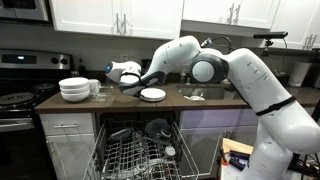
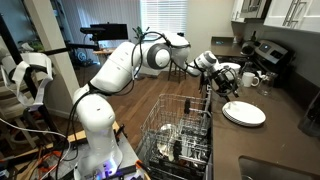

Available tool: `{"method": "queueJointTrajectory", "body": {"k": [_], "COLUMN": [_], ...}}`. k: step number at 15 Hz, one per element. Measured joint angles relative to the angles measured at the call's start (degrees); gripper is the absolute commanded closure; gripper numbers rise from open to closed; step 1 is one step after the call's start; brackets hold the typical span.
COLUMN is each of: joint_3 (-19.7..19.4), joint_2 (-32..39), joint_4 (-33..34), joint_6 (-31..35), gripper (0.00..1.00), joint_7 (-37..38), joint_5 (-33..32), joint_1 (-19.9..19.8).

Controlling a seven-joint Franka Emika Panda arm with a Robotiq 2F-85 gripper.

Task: Put one white plate inside the dishwasher

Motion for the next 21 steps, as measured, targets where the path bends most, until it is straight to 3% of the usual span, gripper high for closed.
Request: {"method": "queueJointTrajectory", "body": {"k": [1, 5, 6, 9, 11, 16, 17, 21], "joint_3": [0.0, 0.0, 0.0, -0.1, -0.1, -0.2, -0.2, -0.2], "joint_2": [0.0, 0.0, 0.0, 0.0, 0.0, -0.1, -0.1, -0.1], "joint_4": [0.0, 0.0, 0.0, 0.0, 0.0, 0.0, 0.0, 0.0], "joint_6": [0.0, 0.0, 0.0, 0.0, 0.0, 0.1, 0.1, 0.2], "gripper": [0.31, 0.55, 0.54, 0.23, 0.12, 0.05, 0.24, 0.51], "joint_7": [0.0, 0.0, 0.0, 0.0, 0.0, 0.2, 0.3, 0.4], "joint_5": [0.0, 0.0, 0.0, 0.0, 0.0, 0.0, 0.1, 0.1], "joint_1": [0.0, 0.0, 0.0, -0.1, -0.1, -0.4, -0.4, -0.7]}}
